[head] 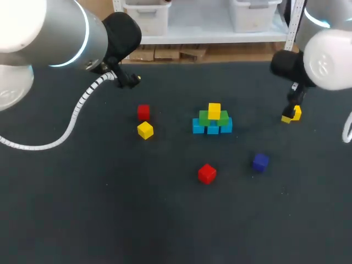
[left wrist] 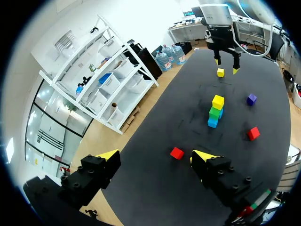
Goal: Place the blue cubes, place green cubes on the blue cubes, place the yellow cubes on the green cubes, then place the red cubes on the yellow cubes, and place purple cube on the red cubes.
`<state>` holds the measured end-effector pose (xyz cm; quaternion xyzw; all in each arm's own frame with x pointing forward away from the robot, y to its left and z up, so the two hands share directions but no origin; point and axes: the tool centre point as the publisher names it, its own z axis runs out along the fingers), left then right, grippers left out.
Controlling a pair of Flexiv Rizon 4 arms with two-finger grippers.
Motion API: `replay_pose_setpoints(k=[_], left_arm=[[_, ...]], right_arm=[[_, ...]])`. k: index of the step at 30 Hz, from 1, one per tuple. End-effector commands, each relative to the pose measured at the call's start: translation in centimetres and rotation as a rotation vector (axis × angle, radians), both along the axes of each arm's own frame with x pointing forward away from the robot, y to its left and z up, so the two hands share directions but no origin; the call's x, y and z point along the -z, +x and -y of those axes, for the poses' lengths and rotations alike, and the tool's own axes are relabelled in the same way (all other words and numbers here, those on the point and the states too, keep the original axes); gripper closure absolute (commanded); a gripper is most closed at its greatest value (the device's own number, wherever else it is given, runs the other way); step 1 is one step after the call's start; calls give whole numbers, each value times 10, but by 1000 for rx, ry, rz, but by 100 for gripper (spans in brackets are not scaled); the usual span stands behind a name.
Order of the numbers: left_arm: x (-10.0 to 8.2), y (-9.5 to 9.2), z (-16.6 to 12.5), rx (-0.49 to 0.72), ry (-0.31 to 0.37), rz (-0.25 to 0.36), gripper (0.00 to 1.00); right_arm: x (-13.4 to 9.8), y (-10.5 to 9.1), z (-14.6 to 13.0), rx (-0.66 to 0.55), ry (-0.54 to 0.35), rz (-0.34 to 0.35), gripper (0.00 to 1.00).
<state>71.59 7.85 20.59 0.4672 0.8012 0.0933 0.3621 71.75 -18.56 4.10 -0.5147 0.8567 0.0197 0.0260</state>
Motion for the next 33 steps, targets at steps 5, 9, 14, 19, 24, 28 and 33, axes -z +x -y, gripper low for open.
replay_pose_setpoints(k=[5, 9, 14, 19, 24, 28, 33], left_arm=[[0, 1, 0, 2, -2, -1, 0], [0, 1, 0, 2, -2, -1, 0], [0, 1, 0, 2, -2, -1, 0], [0, 1, 0, 2, -2, -1, 0], [0, 1, 0, 2, -2, -1, 0], [0, 1, 0, 2, -2, -1, 0], [0, 1, 0, 2, -2, -1, 0]], right_arm=[[4, -2, 36, -135, -2, -14, 0], [-1, 7, 46, -173, 7, -25, 0], [-2, 15, 44, -251, -8, -29, 0], [9, 24, 34, -304, -24, -49, 0], [25, 27, 30, -321, -42, -56, 0], [33, 28, 31, -315, -50, -58, 0], [40, 31, 36, -307, -68, -54, 21]])
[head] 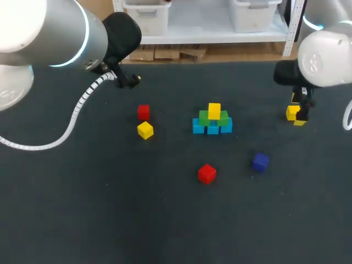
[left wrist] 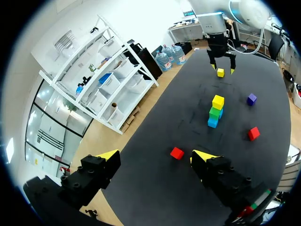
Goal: Place the blue cubes, place green cubes on the blue cubes, place the yellow cubes on the green cubes, then place the red cubes on the yellow cubes, and place purple cube on the red cubes.
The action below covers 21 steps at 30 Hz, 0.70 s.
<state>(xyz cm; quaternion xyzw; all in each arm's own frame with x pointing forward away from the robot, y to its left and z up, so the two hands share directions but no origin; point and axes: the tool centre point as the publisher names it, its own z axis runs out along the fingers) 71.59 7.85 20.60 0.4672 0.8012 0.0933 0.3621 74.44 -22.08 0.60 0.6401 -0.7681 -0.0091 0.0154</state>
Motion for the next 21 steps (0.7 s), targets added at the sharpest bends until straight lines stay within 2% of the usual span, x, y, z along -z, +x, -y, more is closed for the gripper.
replay_pose_setpoints(k=[1, 2, 3, 8, 11, 12, 16, 21], left_arm=[[0, 1, 0, 2, -2, -1, 0], [0, 1, 0, 2, -2, -1, 0], [0, 1, 0, 2, -2, -1, 0], [0, 1, 0, 2, -2, -1, 0], [0, 1, 0, 2, -2, -1, 0], [0, 1, 0, 2, -2, -1, 0], [0, 1, 0, 2, -2, -1, 0], [0, 1, 0, 2, -2, -1, 0]], right_arm=[[7, 5, 2, 6, -8, 0, 27], [7, 6, 2, 11, -10, 6, 33], [7, 6, 2, 14, -10, 7, 50], [6, 5, 0, 17, -1, 19, 75], [6, 5, 0, 18, -5, 32, 96], [6, 4, 0, 31, -10, 23, 100], [5, 1, -4, 48, -24, 30, 100], [-10, -4, -17, 68, -21, 39, 100]])
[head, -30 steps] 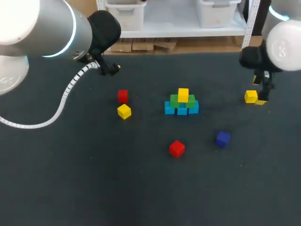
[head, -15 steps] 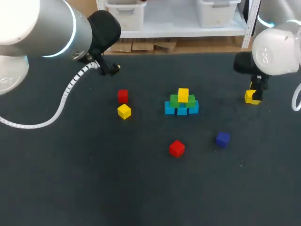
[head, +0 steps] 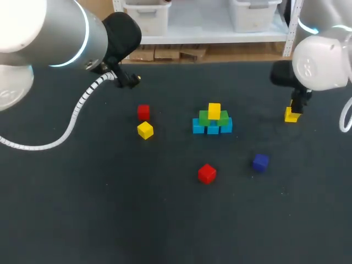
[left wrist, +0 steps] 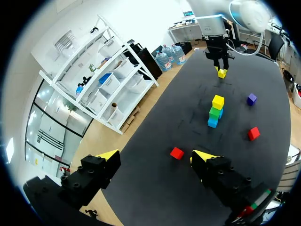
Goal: Place the blue cubes, place green cubes on the blue cubes, place the yellow cubes on the green cubes, then place the red cubes on the yellow cubes, and place purple cube on the red cubes.
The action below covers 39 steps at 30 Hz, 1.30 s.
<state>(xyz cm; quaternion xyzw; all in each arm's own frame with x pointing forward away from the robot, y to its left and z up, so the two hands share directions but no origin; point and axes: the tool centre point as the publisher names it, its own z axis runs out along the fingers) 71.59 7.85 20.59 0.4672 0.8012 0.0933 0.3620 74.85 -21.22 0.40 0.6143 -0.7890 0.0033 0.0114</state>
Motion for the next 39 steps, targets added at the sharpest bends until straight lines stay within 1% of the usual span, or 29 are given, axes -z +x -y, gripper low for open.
replay_pose_setpoints(k=[1, 4, 9, 11, 13, 17, 21, 26, 34, 39], left_arm=[[0, 1, 0, 2, -2, -1, 0], [0, 1, 0, 2, -2, -1, 0], [0, 1, 0, 2, -2, -1, 0], [0, 1, 0, 2, -2, -1, 0], [0, 1, 0, 2, -2, -1, 0], [0, 1, 0, 2, -2, -1, 0], [0, 1, 0, 2, -2, -1, 0], [0, 1, 0, 2, -2, -1, 0], [0, 1, 0, 2, -2, -1, 0], [0, 1, 0, 2, -2, -1, 0]], right_arm=[[-18, -11, -13, 8, 5, 21, 100], [-37, -13, -27, -12, 30, 45, 100], [-68, -17, -54, -44, 23, 89, 100], [-77, -17, -64, -53, 23, 108, 100], [-85, -20, -77, -64, 41, 108, 100], [-95, -22, -104, -119, 57, 126, 100], [-96, -25, -125, -159, 65, 128, 100], [-91, -29, -142, -179, 66, 124, 100], [-84, -34, -159, -188, 86, 120, 100], [-79, -35, -163, -191, 87, 120, 100]])
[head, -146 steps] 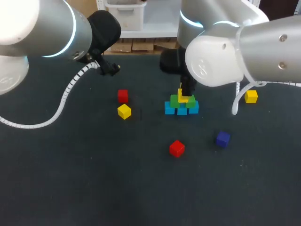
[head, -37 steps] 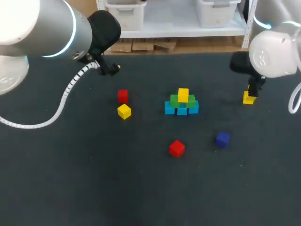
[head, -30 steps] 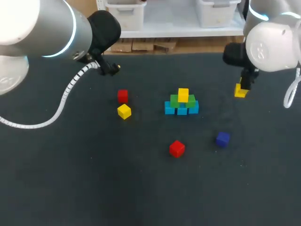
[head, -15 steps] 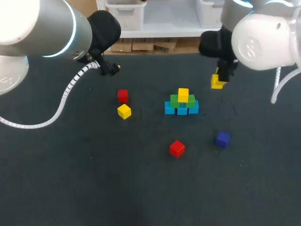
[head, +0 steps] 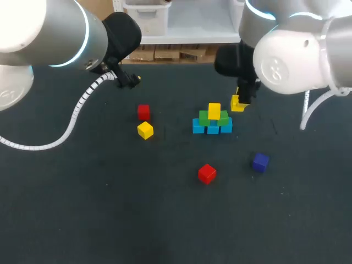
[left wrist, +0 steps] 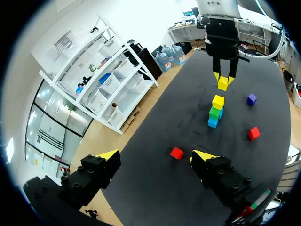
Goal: Place the blue cubes, place green cubes on the blue cubes, place the yellow cubes on the green cubes, then place the red cubes on the yellow cubes, and place purple cube on the red cubes.
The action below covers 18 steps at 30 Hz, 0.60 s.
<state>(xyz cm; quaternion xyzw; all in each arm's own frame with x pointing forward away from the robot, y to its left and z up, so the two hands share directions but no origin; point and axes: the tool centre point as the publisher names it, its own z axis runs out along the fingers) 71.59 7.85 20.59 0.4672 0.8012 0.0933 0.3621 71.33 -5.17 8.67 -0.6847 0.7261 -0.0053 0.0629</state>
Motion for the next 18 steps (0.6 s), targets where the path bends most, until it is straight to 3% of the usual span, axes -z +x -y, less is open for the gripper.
replay_pose_setpoints(k=[1, 18], left_arm=[[0, 1, 0, 2, -2, -1, 0], [0, 1, 0, 2, -2, -1, 0]], right_arm=[[5, 1, -3, -4, -5, 2, 100], [17, 1, -19, -33, -23, -7, 100]])
